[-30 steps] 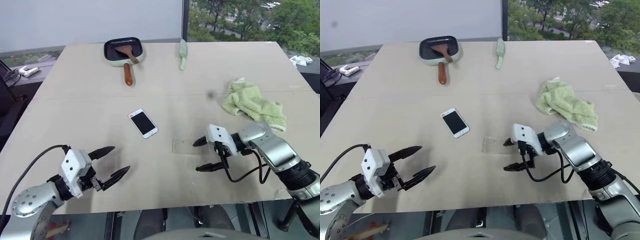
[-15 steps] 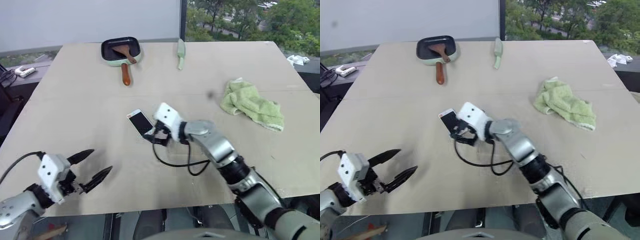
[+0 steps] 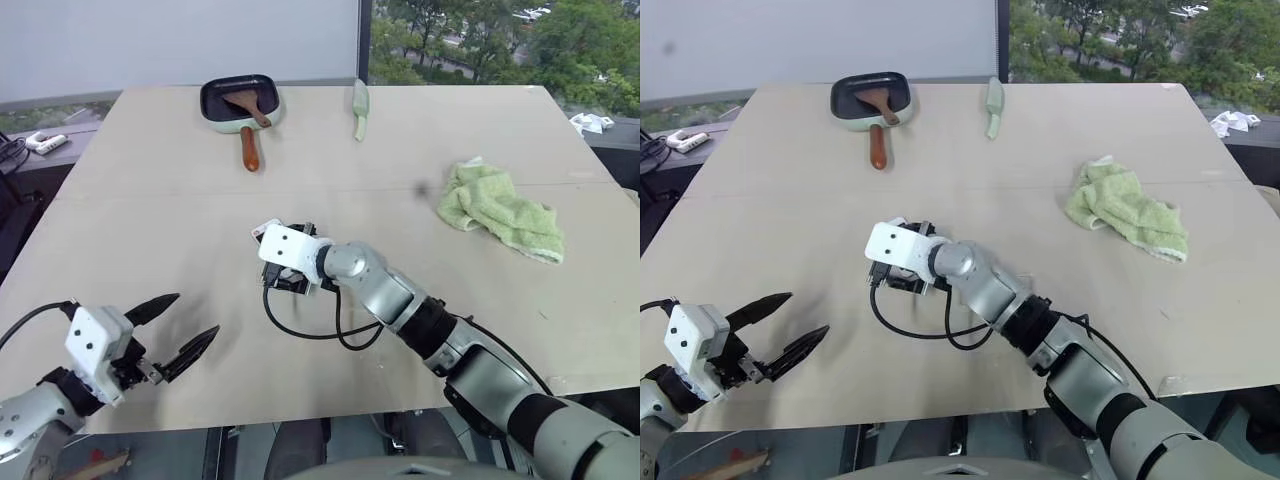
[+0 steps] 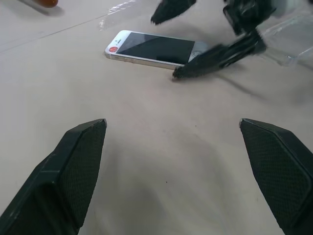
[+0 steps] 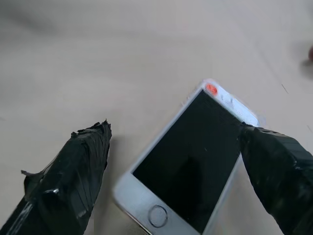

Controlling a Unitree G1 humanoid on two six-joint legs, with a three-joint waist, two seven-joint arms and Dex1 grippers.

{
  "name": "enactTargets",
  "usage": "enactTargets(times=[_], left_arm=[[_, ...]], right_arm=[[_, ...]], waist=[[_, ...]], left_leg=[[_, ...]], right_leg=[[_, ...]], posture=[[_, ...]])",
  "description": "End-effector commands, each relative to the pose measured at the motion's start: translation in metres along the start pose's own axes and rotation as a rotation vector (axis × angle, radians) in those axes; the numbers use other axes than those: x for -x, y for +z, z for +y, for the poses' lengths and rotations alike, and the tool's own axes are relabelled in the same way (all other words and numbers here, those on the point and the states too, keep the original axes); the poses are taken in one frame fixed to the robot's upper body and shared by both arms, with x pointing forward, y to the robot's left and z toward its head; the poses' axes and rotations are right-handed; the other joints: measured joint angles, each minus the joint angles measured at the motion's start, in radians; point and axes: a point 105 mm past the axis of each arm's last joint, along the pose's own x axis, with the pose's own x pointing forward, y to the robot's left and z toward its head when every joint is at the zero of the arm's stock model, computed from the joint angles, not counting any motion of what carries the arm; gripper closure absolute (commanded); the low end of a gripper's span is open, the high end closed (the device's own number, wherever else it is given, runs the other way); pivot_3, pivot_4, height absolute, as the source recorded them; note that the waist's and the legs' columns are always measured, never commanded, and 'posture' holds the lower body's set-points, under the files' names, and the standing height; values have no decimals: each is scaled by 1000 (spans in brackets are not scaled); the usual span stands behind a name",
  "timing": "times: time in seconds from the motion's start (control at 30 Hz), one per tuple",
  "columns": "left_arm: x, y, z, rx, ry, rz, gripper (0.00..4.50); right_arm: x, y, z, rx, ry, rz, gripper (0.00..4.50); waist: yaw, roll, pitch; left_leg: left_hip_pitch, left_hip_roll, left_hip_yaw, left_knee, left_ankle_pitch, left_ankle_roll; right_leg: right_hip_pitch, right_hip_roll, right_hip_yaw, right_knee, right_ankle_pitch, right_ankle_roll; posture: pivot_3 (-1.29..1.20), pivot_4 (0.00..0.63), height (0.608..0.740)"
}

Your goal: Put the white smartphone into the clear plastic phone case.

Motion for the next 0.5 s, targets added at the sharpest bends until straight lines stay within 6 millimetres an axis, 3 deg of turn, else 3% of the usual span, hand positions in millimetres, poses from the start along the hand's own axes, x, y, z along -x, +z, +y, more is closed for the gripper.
enactTargets(times=[0.03, 0.23, 0.5], left_arm=[[-1, 10, -2, -27, -6, -21, 0], [-5, 10, -1, -28, -14, -20, 0], [-8, 13, -2, -26, -30, -30, 0]], right_arm=[[1, -3, -17, -60, -94, 55, 50], [10, -27, -37, -185, -177, 166, 50], [16, -43, -28, -383, -58, 218, 50]], waist=[[0, 0, 0], [11, 1, 0], [20, 1, 0]], left_leg=[[0, 0, 0, 0, 0, 0], [1, -1, -4, 1, 1, -2], [1, -2, -5, 1, 2, -2]], right_leg=[[0, -2, 0, 0, 0, 0], [2, -5, -5, 0, -1, -5], [2, -4, -6, 0, 0, -4]], posture=[[0, 150, 740], [0, 150, 740], [0, 150, 740]])
